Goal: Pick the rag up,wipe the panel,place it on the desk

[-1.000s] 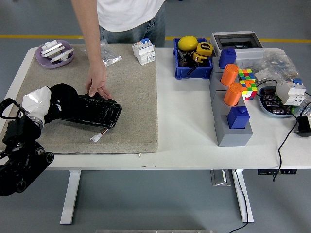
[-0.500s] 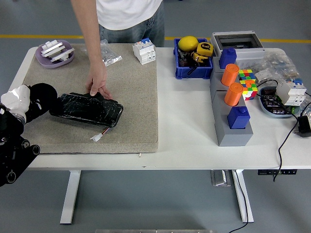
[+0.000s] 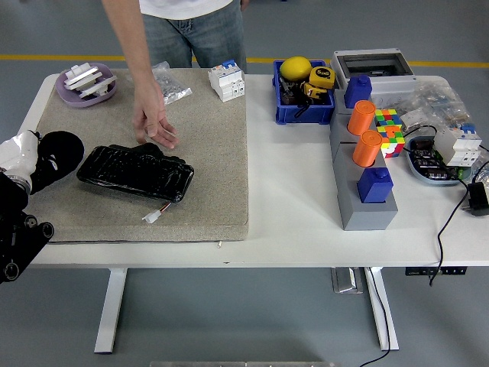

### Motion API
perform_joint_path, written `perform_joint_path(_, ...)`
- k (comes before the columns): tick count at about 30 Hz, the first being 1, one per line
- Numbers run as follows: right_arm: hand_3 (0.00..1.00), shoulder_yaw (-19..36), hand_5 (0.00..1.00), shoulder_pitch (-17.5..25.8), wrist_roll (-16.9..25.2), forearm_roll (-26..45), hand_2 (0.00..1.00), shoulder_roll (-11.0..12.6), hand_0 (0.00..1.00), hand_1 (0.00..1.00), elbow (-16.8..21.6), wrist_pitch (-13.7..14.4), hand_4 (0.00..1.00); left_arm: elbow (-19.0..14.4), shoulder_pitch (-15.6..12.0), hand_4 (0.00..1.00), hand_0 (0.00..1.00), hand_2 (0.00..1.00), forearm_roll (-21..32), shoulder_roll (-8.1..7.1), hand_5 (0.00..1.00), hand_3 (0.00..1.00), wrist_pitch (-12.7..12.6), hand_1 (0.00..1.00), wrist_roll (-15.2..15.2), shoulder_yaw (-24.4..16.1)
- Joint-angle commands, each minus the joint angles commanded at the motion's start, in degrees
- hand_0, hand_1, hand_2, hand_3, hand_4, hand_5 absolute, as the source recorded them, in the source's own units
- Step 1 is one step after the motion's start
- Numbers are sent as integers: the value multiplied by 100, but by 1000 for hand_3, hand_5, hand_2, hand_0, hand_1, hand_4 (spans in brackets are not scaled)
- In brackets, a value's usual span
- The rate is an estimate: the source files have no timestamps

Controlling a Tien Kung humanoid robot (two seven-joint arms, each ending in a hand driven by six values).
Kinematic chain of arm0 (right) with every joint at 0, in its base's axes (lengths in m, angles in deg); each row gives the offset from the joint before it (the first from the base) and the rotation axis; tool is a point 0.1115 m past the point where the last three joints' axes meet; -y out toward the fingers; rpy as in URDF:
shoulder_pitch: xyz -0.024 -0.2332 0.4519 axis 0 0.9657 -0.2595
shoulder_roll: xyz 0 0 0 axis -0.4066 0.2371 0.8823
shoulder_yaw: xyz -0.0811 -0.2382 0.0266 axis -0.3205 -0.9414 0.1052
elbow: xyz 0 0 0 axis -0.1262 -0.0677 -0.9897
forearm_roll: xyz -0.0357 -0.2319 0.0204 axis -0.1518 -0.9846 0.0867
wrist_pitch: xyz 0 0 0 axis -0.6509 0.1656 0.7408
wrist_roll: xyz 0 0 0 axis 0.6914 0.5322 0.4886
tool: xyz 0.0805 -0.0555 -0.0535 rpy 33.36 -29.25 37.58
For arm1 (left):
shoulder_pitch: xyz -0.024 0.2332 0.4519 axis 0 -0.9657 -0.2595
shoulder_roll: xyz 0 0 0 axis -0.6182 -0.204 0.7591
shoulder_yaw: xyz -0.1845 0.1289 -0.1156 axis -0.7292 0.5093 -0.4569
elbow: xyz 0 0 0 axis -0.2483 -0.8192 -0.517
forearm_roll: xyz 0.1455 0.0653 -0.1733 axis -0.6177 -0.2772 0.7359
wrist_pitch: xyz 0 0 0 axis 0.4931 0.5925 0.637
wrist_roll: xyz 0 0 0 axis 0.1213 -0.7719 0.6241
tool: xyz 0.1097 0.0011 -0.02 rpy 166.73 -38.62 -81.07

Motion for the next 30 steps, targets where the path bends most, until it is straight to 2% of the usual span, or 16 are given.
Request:
perform_joint_path(1, 558, 0, 429, 0, 0, 1, 618, -1, 750, 621, -1, -1, 914, 35, 10, 544, 480, 558, 6, -3, 2, 559, 14, 535, -8, -1)
perform_joint_path(6, 558, 2, 429, 4, 1, 1, 618, -5, 750, 621, -1, -4, 914, 105, 19, 544, 480, 558, 80, -24, 2, 559, 91, 535, -58, -46)
perform_joint_path(7, 558, 3, 427, 3, 2, 0, 617, -5, 750, 621, 0, -4, 913, 98, 19, 638, 571, 597, 82, -23, 2, 575, 136, 634, -55, -57)
perform_joint_path(12, 558, 13, 427, -12, 9, -12, 617, -5, 750, 621, 7, 7, 913, 11, 6, 638, 571, 597, 48, -20, 2, 575, 190, 634, -81, -106)
perform_joint_path(13, 558, 19, 426, -13, 10, -17, 617, -5, 750, 621, 9, 9, 912, -10, 6, 740, 639, 745, 22, -22, 2, 582, 197, 742, -80, -116)
perform_joint_path(16, 558, 30, 426, -14, 13, -22, 617, -5, 750, 621, 8, 12, 912, -88, -5, 740, 639, 745, -70, -26, 2, 582, 292, 742, -37, -201)
perform_joint_path(18, 558, 45, 426, -11, 13, -30, 617, -5, 750, 621, 6, 13, 912, -195, -34, 740, 639, 745, -139, -52, 2, 582, 449, 742, 49, -287)
perform_joint_path(19, 558, 47, 425, -10, 13, -29, 613, -3, 750, 621, 4, 13, 910, -226, -42, 871, 717, 834, -163, -59, 111, 706, 504, 810, 75, -313)
perform_joint_path(24, 558, 48, 425, -6, 14, -22, 613, -1, 750, 621, -5, 10, 910, -369, -78, 871, 717, 834, -230, -109, 111, 706, 839, 810, 258, -409)
perform_joint_path(25, 558, 48, 424, -6, 16, -23, 612, -1, 750, 621, -4, 11, 910, -386, -84, 899, 752, 875, -236, -117, 161, 817, 881, 846, 287, -422)
perform_joint_path(30, 558, 52, 424, -4, 18, -32, 612, 4, 750, 621, -7, 14, 910, -592, -163, 899, 752, 875, -321, -177, 161, 817, 1074, 846, 418, -532)
